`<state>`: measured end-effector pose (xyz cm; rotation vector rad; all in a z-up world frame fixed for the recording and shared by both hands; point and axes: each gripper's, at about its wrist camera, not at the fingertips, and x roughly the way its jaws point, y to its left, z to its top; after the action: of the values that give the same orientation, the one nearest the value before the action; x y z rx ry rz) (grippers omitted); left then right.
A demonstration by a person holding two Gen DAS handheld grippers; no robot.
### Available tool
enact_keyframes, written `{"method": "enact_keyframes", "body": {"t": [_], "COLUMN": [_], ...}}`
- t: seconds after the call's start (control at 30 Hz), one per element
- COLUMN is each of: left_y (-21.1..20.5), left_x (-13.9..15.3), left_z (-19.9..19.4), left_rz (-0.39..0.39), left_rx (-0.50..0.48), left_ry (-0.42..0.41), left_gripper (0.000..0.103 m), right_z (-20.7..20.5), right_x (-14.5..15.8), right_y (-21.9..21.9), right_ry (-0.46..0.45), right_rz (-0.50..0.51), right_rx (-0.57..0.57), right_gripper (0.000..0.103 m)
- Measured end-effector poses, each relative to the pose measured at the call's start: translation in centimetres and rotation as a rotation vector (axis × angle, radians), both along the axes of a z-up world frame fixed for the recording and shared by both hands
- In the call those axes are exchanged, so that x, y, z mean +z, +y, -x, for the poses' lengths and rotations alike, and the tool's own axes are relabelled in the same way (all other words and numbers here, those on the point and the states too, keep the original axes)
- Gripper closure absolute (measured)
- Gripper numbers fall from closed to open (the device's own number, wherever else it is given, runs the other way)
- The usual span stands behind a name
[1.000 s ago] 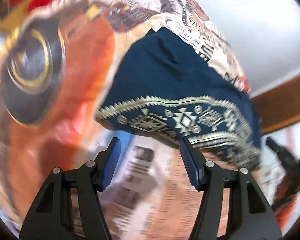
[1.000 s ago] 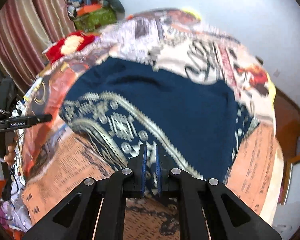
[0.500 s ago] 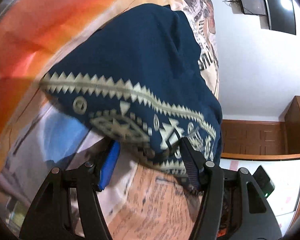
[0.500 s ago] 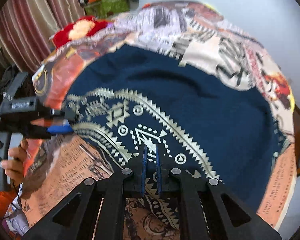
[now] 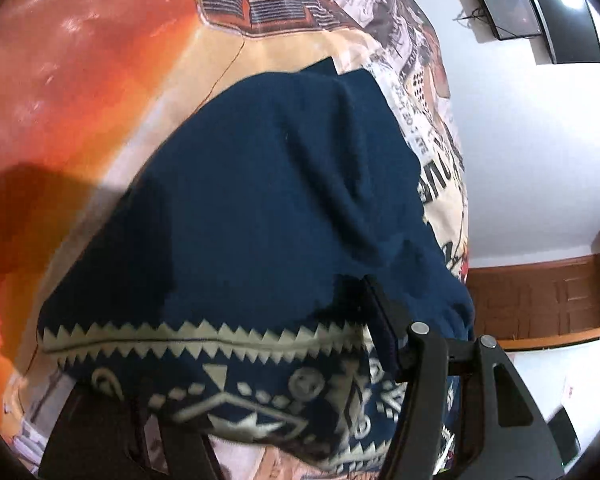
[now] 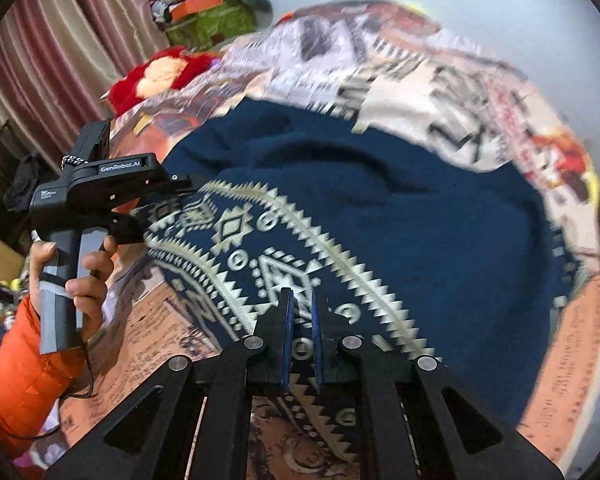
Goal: Fold large clothes
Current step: 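Fold the patterned band over the hoodie with the left gripper while the right gripper holds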
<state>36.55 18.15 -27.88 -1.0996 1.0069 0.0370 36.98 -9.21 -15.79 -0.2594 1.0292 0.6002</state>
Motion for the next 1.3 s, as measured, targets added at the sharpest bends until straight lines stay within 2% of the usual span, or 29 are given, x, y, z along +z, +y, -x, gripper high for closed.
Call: {"method": "enact_keyframes", "body": {"t": [0.1, 0.17, 0.23, 0.27, 0.33, 0.43, 0.57, 0.8, 0.9, 0.93, 1.03, 1.17, 1.3], "left_y": [0.4, 0.5, 0.5, 0.4, 0.1, -0.6, -1.3, -2.7, -4.4, -5.4, -7.7, -9.8, -10.5], "left_x": [-0.6, -0.8, -0.6, -0.2, 0.7, 3.0, 5.2, 9.1, 11.4, 12.4, 14.3, 15.6, 15.6], "left_z": [-1.1, -1.5, -1.8, -1.8, -1.6, -1.0, 0.6, 4.3, 5.0, 5.1, 5.1, 4.9, 4.5], "left_rz": [-0.016, -0.045, -0.09, -0.115, -0.171, -0.286, -0.383, -0.585, -0.748, -0.829, -0.976, -1.058, -1.065], "left_rx": [0.014, 0.014, 0.006, -0.002, -0.017, -0.047, -0.066, -0.08, -0.105, -0.123, -0.163, -0.198, -0.214], "left_ry": [0.023, 0.039, 0.043, 0.038, 0.019, -0.022, -0.052, -0.115, -0.16, -0.185, -0.249, -0.305, -0.32], "left_gripper": [0.045, 0.053, 0.069, 0.081, 0.091, 0.093, 0.094, 0.095, 0.095, 0.095, 0.095, 0.095, 0.095], "right_z": [0.9, 1.5, 2.2, 2.5, 3.2, 4.4, 5.4, 5.7, 5.7, 5.8, 5.5, 3.9, 1.5], "right_x": [2.2, 3.7, 5.1, 5.7, 6.9, 8.3, 9.5, 9.0, 8.8, 8.8, 8.5, 6.5, 3.1], "right_y": [-0.8, -1.4, -2.1, -2.4, -2.9, -3.6, -4.2, -3.1, -3.0, -3.0, -2.6, -1.4, 0.4], "right_ry": [-0.122, -0.189, -0.258, -0.289, -0.347, -0.416, -0.453, -0.405, -0.402, -0.405, -0.379, -0.227, -0.044], "right_rz": [-0.004, -0.017, -0.035, -0.043, -0.053, -0.085, -0.128, -0.145, -0.196, -0.212, -0.227, -0.244, -0.242], "right_rx": [-0.033, -0.052, -0.081, -0.094, -0.116, -0.138, -0.136, -0.119, -0.135, -0.139, -0.125, -0.07, -0.026], "right_gripper": [0.099, 0.099, 0.099, 0.099, 0.099, 0.099, 0.099, 0.099, 0.099, 0.099, 0.099, 0.099, 0.099]}}
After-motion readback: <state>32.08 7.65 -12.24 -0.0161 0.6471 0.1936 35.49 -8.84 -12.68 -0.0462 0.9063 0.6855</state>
